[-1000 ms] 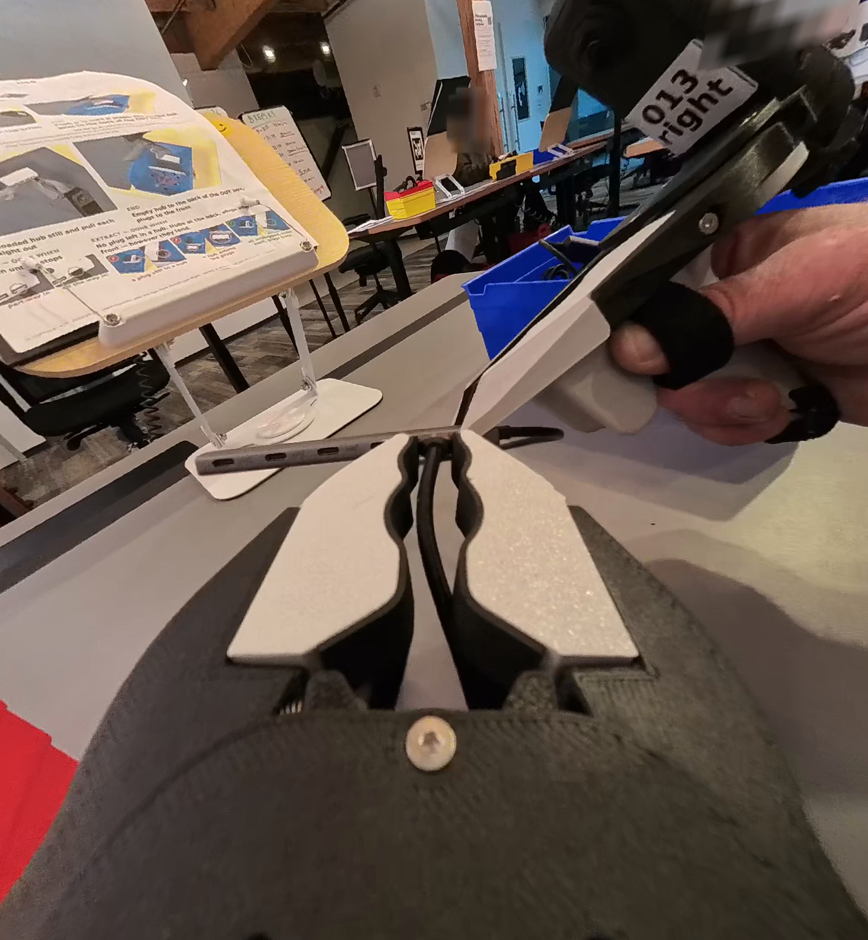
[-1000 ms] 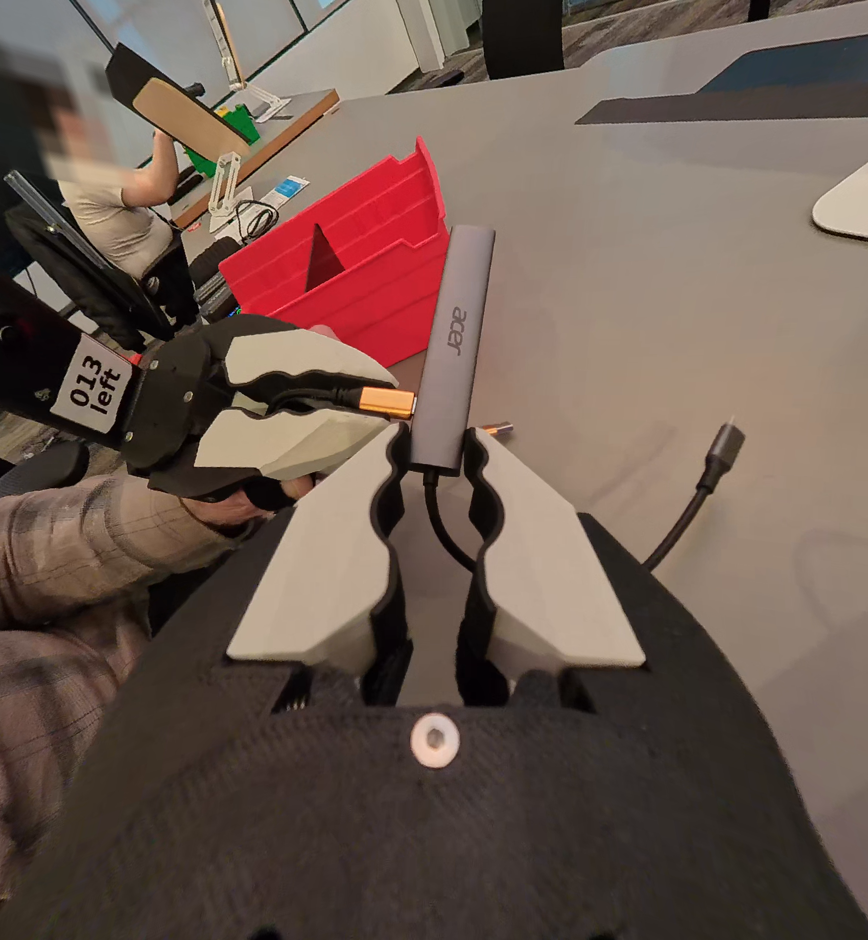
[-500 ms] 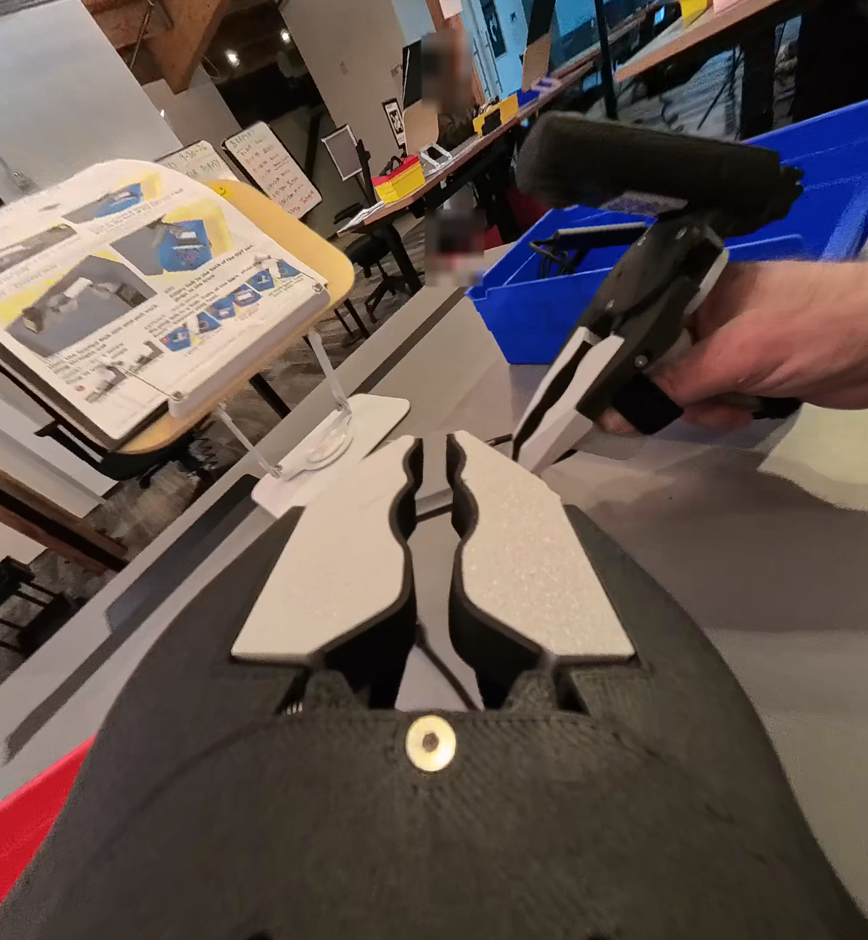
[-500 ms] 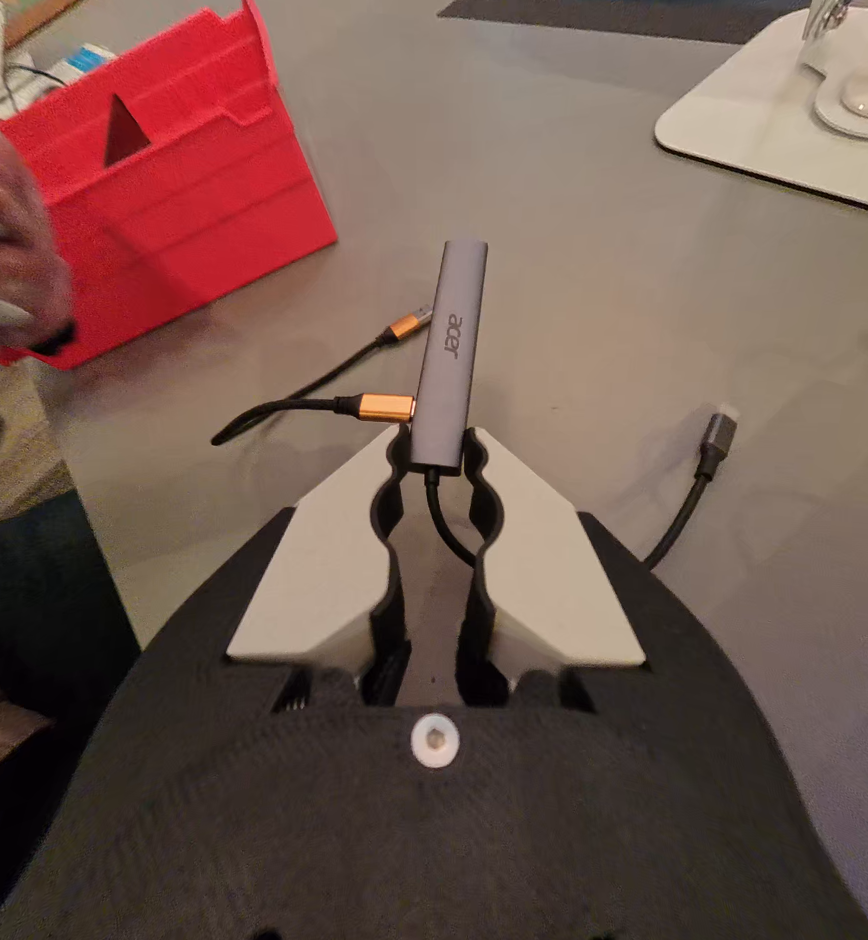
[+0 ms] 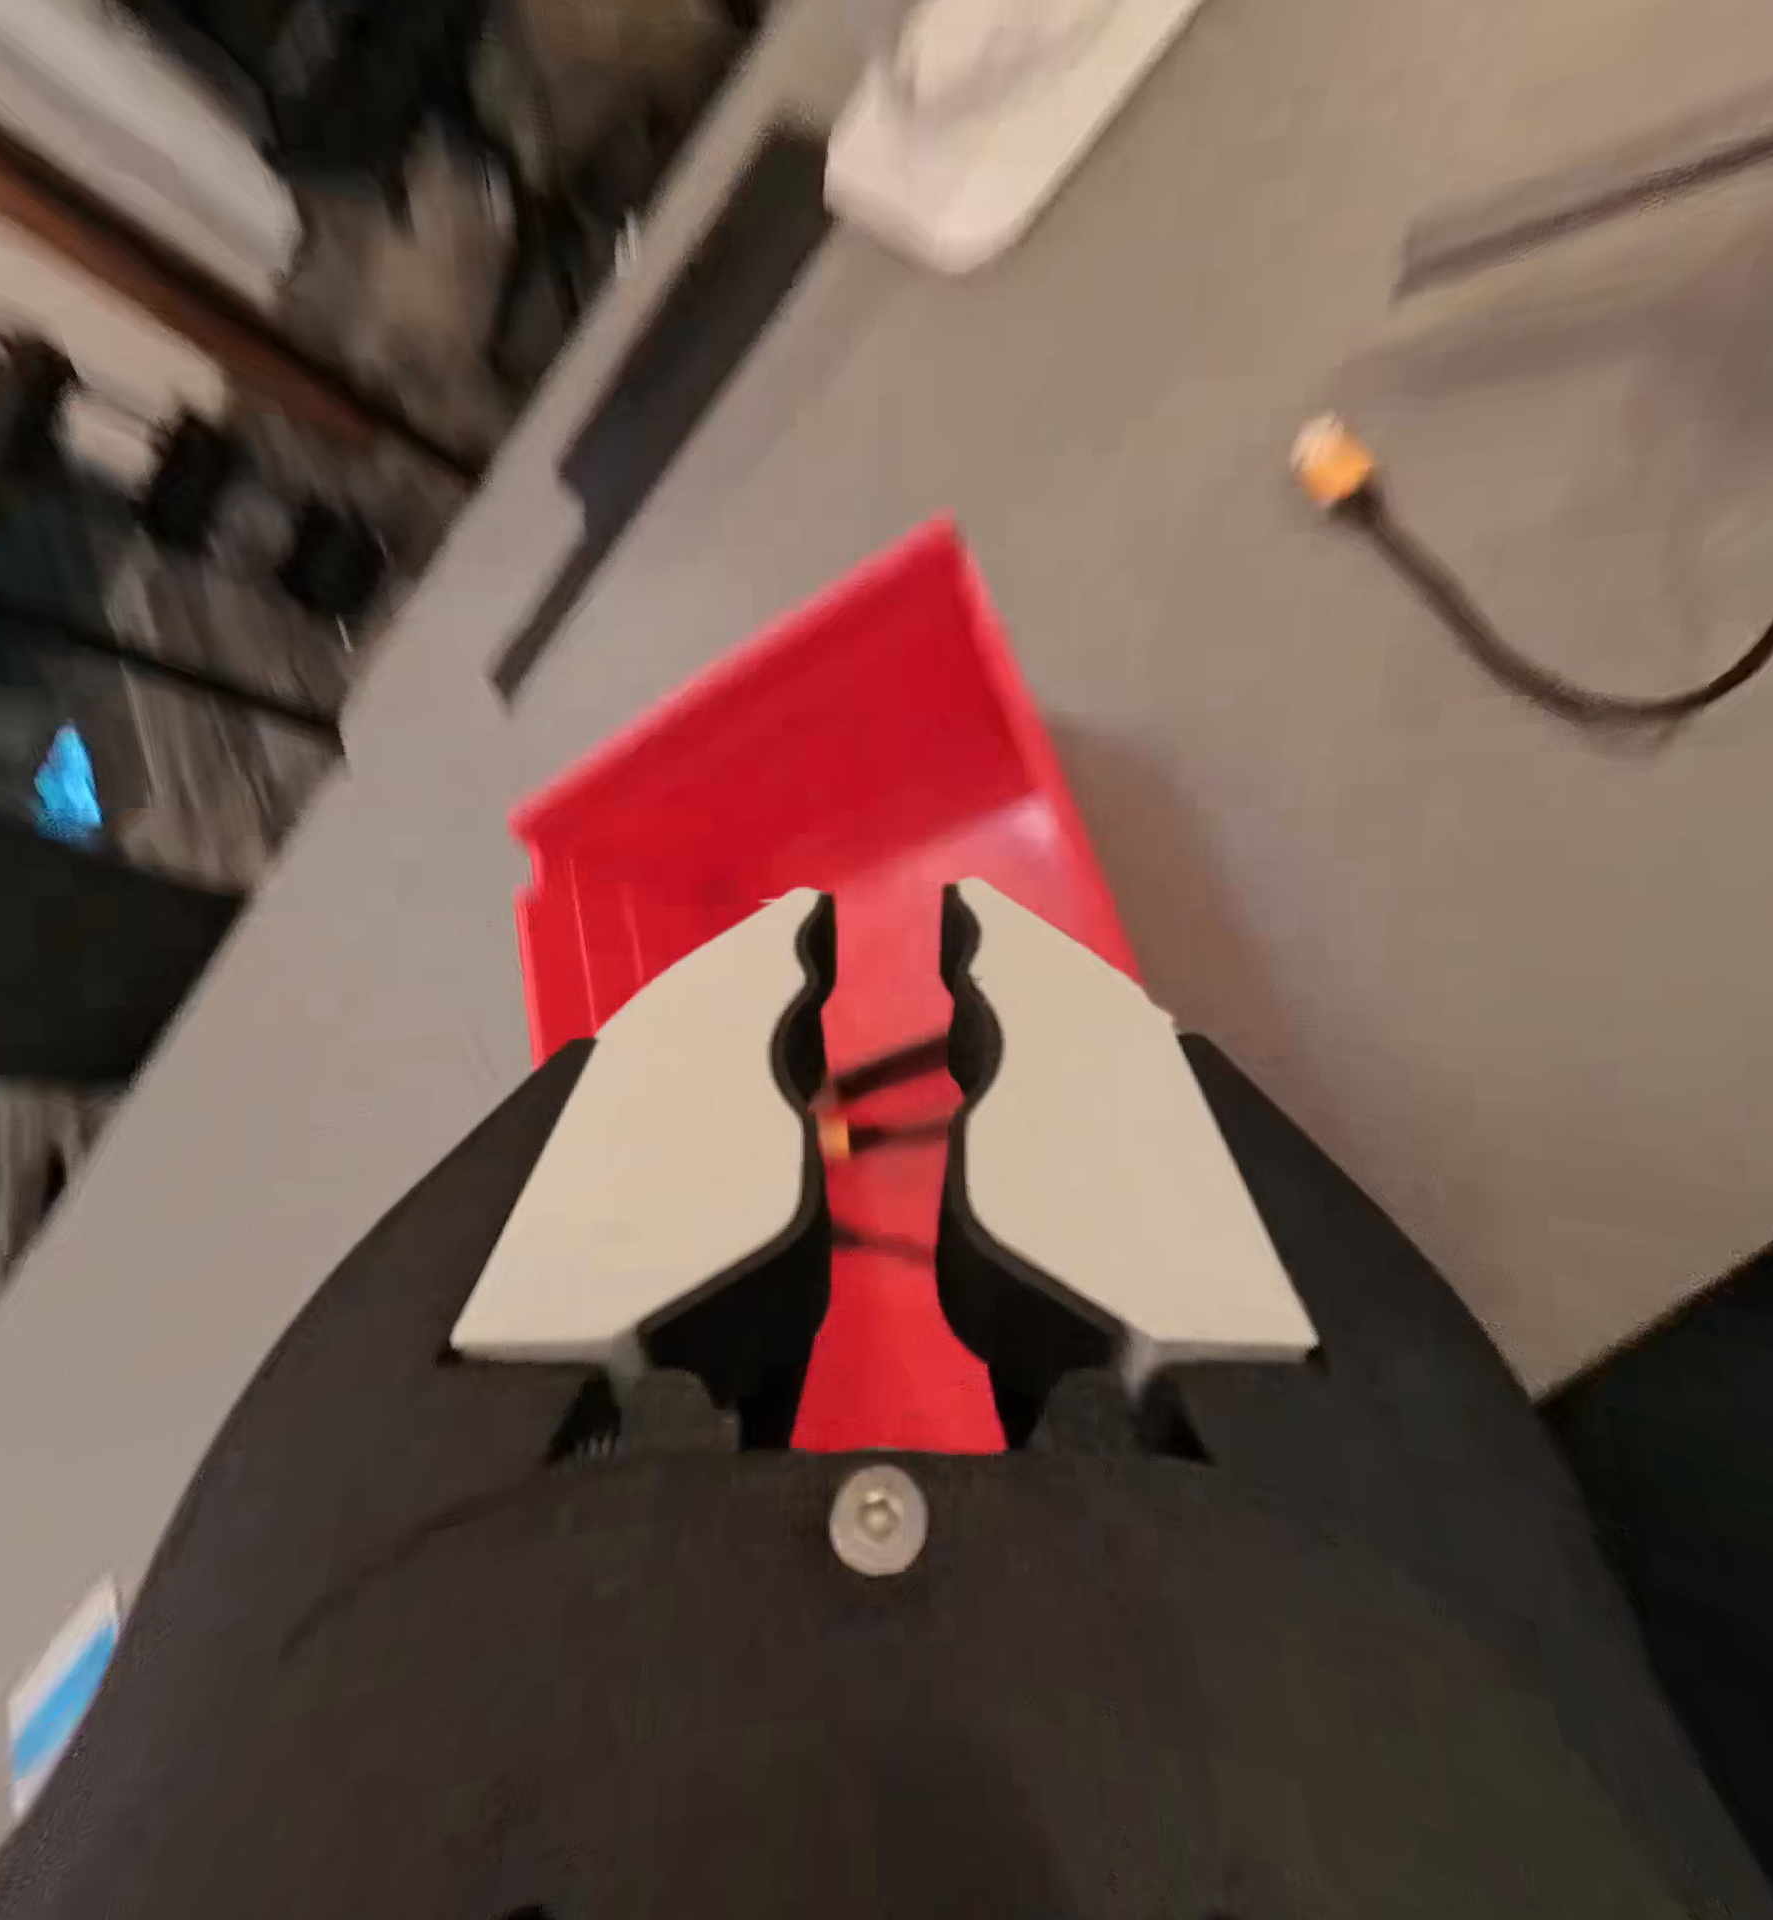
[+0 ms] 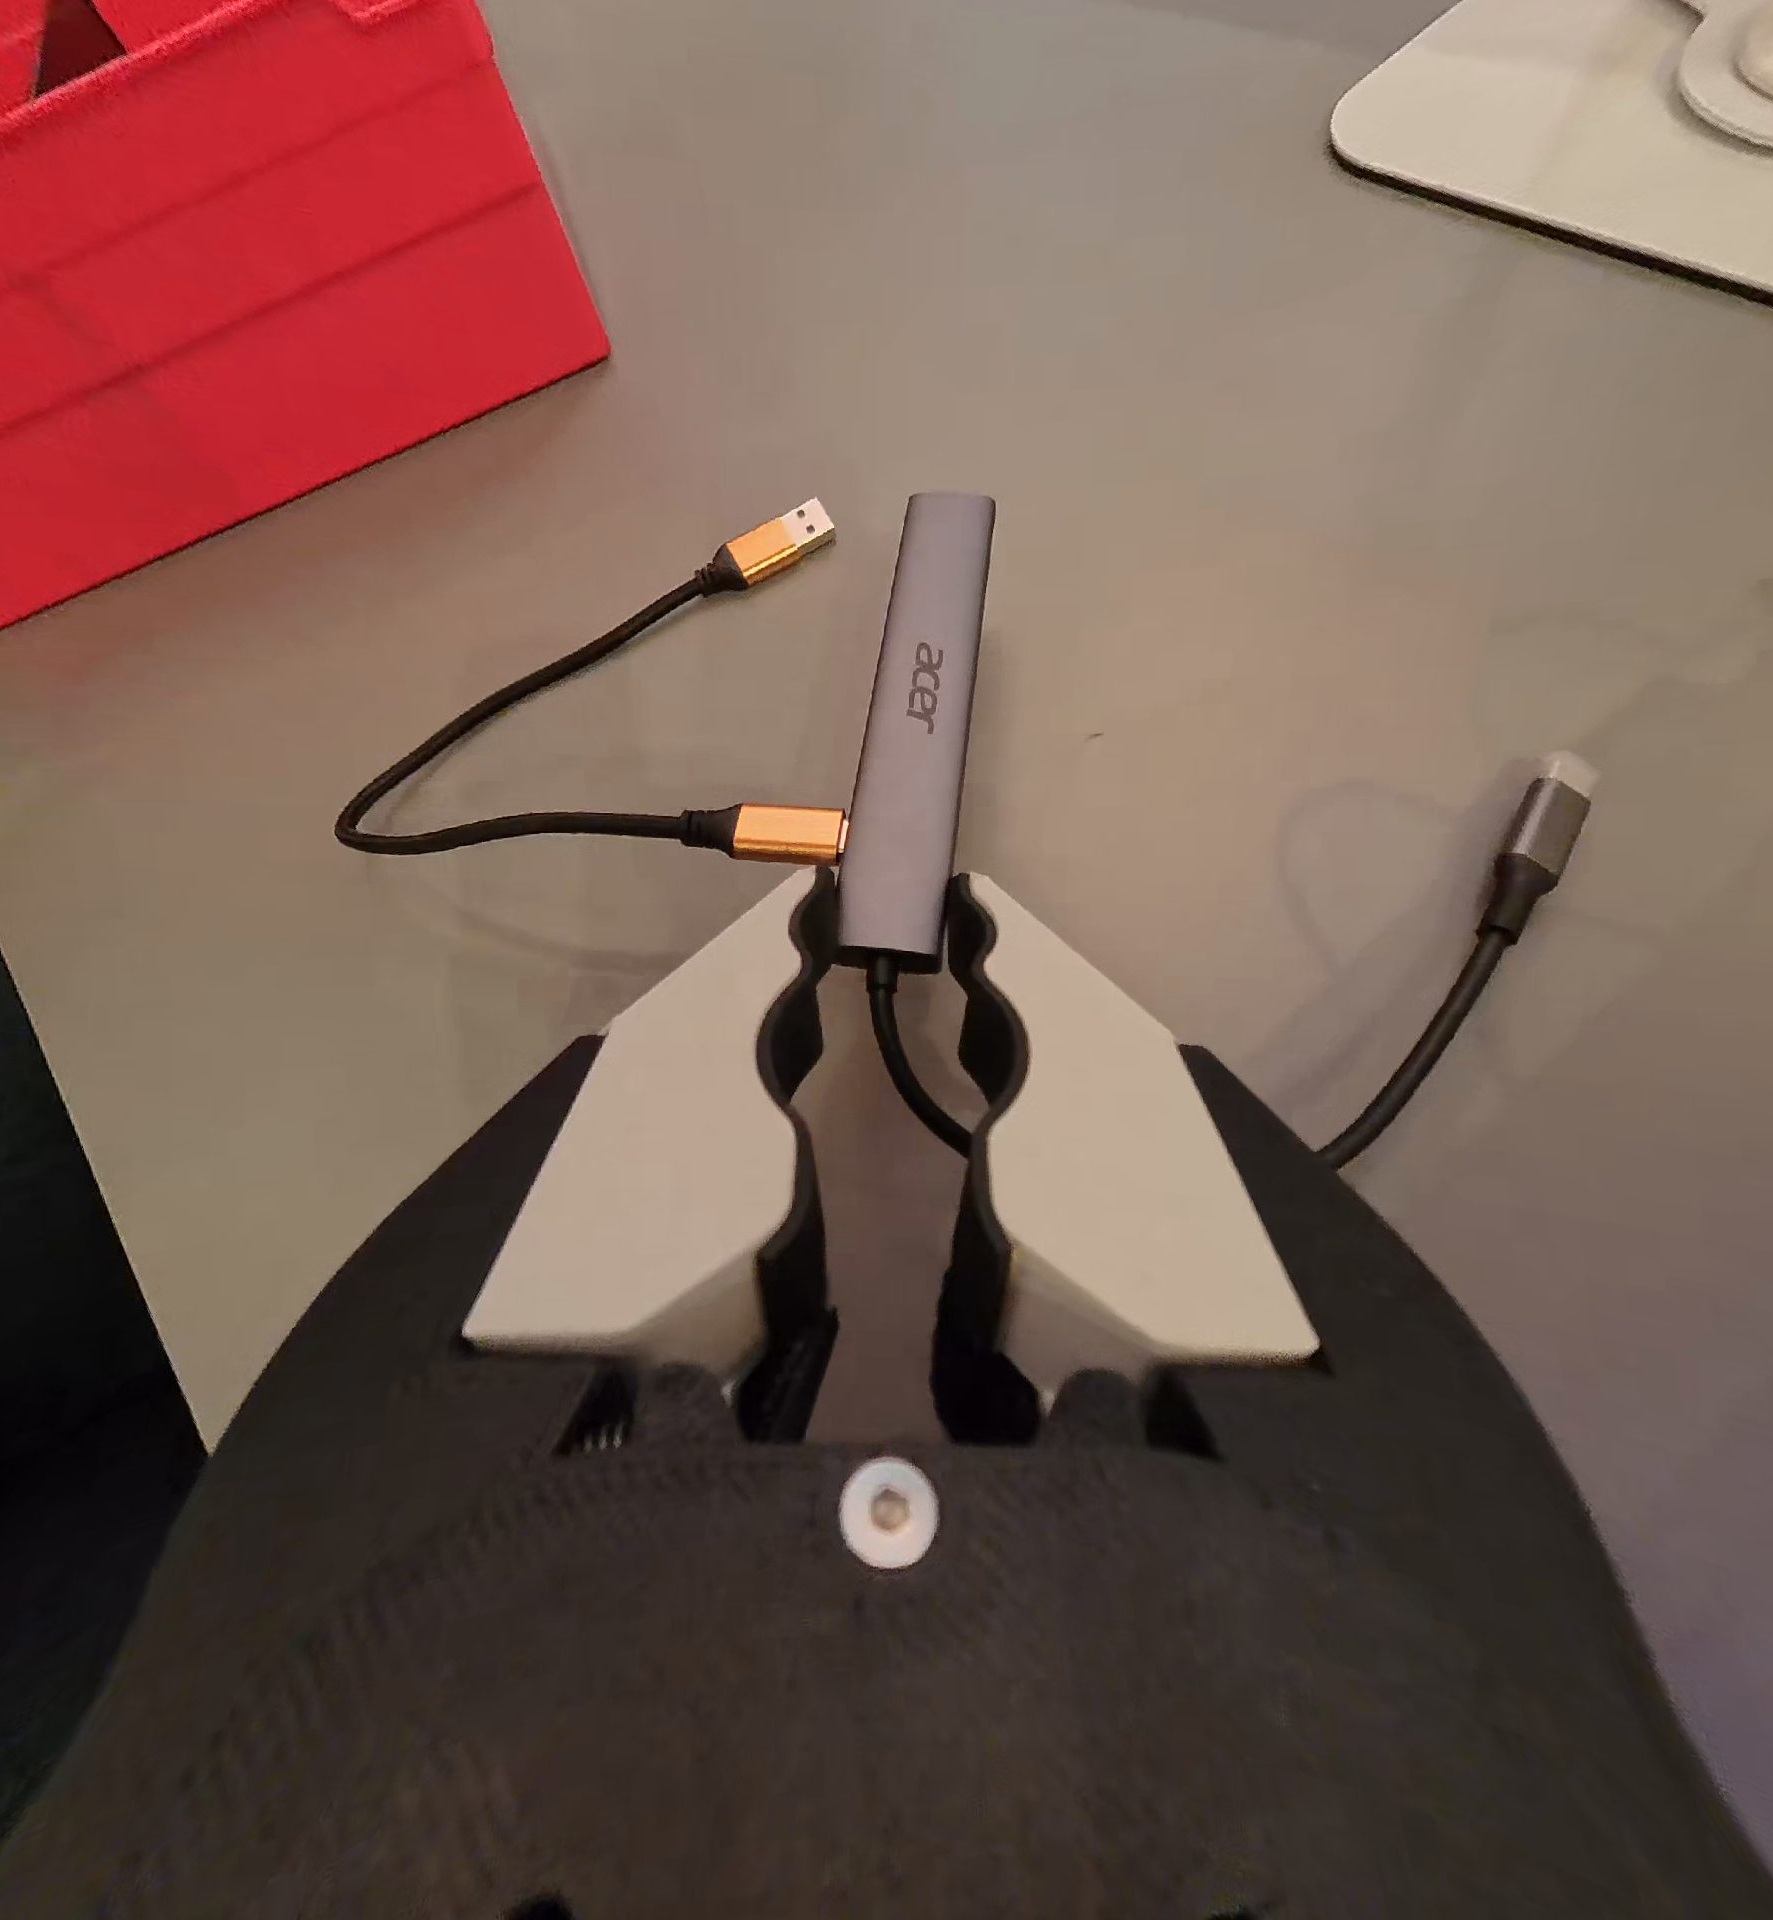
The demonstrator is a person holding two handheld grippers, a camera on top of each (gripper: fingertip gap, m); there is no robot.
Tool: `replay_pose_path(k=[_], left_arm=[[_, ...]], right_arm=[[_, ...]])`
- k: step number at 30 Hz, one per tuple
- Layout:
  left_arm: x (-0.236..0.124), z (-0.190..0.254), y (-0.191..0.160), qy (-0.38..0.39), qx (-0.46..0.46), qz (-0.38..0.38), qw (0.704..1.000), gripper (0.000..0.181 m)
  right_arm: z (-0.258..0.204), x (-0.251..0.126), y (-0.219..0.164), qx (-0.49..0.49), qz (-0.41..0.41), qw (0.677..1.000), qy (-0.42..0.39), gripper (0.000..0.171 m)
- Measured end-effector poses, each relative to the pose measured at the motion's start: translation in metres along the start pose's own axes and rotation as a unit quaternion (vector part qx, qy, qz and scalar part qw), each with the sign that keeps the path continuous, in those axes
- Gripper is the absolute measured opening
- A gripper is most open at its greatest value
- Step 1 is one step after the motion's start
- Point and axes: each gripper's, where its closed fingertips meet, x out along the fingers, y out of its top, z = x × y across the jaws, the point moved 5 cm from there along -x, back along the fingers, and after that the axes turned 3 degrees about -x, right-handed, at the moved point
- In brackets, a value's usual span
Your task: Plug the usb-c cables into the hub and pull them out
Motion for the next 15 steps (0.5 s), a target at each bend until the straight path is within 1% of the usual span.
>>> replay_pose_path(k=[1, 3, 5, 8, 10, 15], left_arm=[[0.003, -0.008, -0.022, 0.003, -0.032, -0.043, 0.999, 0.019], [0.014, -0.012, -0.062, -0.016, -0.117, -0.102, 0.988, 0.026], [0.029, -0.009, -0.093, -0.039, -0.188, -0.126, 0.973, 0.028], [0.052, -0.007, -0.126, -0.038, -0.238, -0.162, 0.957, 0.030], [0.067, -0.006, -0.136, -0.036, -0.245, -0.182, 0.952, 0.031], [0.094, -0.019, -0.142, -0.041, -0.289, -0.212, 0.933, 0.030]], right_arm=[[0.000, 0.000, -0.001, 0.000, 0.001, 1.000, 0.001, 0.019], [0.000, 0.001, -0.003, 0.001, 0.002, 1.000, 0.003, 0.019], [-0.001, 0.002, -0.005, 0.004, 0.001, 1.000, 0.008, 0.019], [-0.002, 0.002, -0.007, 0.002, -0.002, 1.000, 0.012, 0.019], [-0.002, 0.002, -0.007, 0.002, -0.001, 1.000, 0.013, 0.019], [-0.002, 0.001, -0.007, 0.004, 0.002, 1.000, 0.016, 0.019]])
